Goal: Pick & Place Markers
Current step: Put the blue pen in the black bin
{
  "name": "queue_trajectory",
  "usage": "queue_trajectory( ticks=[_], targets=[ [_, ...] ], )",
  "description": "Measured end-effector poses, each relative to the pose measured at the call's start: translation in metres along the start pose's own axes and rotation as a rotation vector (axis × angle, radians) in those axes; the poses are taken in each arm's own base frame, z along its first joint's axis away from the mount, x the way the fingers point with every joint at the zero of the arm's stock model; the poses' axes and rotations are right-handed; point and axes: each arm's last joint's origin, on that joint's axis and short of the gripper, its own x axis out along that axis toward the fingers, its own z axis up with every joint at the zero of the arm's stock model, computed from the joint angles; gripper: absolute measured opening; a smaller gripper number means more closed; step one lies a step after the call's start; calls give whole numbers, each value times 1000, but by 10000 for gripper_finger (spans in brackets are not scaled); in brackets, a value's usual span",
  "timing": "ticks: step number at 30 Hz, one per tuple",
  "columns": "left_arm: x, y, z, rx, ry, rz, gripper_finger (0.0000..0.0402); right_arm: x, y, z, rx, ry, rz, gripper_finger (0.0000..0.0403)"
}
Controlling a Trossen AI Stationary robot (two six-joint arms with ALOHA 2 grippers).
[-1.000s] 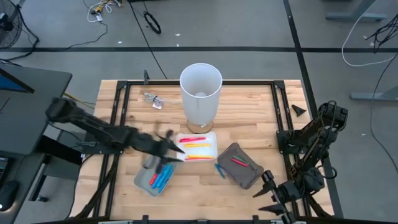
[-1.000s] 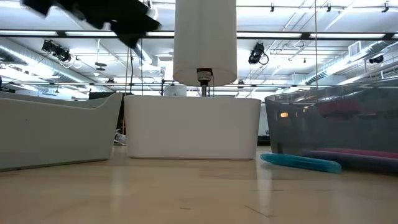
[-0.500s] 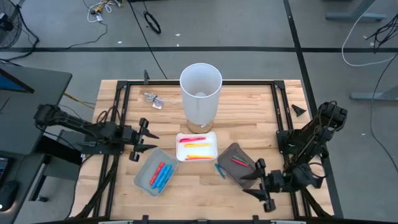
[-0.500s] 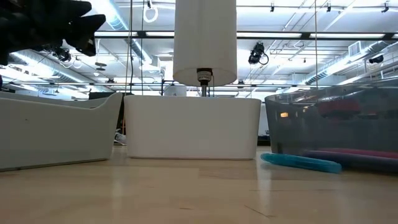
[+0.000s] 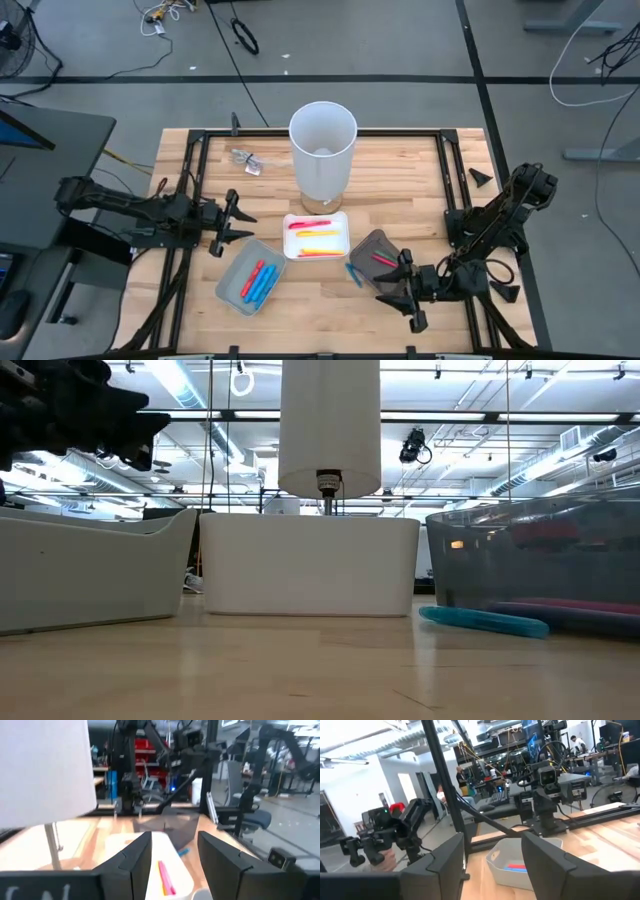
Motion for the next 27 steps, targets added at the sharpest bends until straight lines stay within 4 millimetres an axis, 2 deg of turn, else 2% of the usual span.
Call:
queue_trajectory(
  ticks=[5,10,14,21,27],
  targets=[
    [-4,4,-1,-5,21,39,165,2,-3,-3,-40,21,-11,200],
    [-10,12,-3,-8,41,202,165,6,-7,-6,-67,41,-30,200],
    [-15,14,-2,21,31,217,165,8,-9,-8,-91,62,-43,200],
    [-23,15,-11,19,130,228,165,19,-24,-16,-47,116,-117,200],
    [-24,14,-11,8,133,204,165,39,-20,-10,-163,209,-177,192]
  ],
)
